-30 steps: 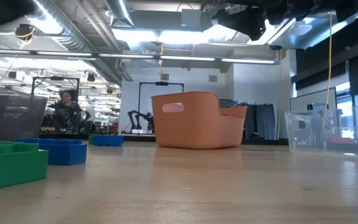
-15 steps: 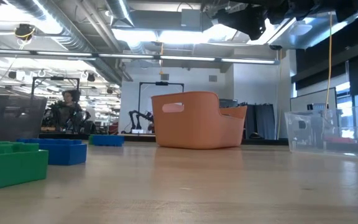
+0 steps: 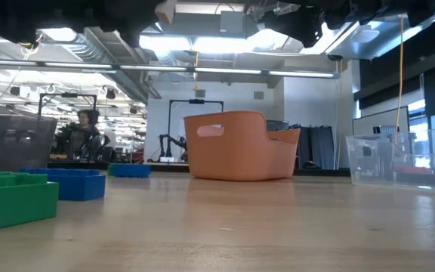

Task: Sort & place blocks by color
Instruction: Put the brown block into the black bin

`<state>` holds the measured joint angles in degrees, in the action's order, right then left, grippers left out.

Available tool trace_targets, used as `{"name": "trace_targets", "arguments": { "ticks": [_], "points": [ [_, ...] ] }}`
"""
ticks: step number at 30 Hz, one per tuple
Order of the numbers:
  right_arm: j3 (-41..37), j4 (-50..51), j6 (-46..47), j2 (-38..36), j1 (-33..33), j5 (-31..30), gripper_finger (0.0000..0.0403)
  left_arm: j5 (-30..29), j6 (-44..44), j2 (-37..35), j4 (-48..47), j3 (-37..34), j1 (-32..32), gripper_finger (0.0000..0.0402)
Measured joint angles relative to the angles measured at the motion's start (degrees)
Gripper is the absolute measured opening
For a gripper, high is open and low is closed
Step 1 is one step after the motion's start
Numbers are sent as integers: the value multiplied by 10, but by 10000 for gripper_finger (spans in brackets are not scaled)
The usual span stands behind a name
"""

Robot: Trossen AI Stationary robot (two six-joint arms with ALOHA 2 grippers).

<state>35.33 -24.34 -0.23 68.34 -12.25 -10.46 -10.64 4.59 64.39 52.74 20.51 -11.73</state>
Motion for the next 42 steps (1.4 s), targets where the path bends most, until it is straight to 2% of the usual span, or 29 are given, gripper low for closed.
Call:
{"name": "trace_targets", "arguments": {
  "ticks": [3, 10, 24, 30, 36, 42],
  "points": [
    [0, -1, 0, 0, 0, 0, 328, -35, -2, 1, -2, 0, -13, 113],
    [0, -1, 0, 0, 0, 0, 328, -53, -9, 0, -8, 1, -29, 113],
    [0, -1, 3, 0, 0, -1, 328, -53, 1, 0, -12, 1, -29, 113],
    [0, 1, 31, 0, 0, -19, 328, -51, 5, 1, -13, 2, -29, 113],
    [0, 7, 35, 0, 0, -19, 328, 14, 22, 1, -15, 2, -31, 113],
    [0, 24, 45, 0, 0, -19, 328, -12, 30, 1, -15, 2, -30, 113]
  ]
}}
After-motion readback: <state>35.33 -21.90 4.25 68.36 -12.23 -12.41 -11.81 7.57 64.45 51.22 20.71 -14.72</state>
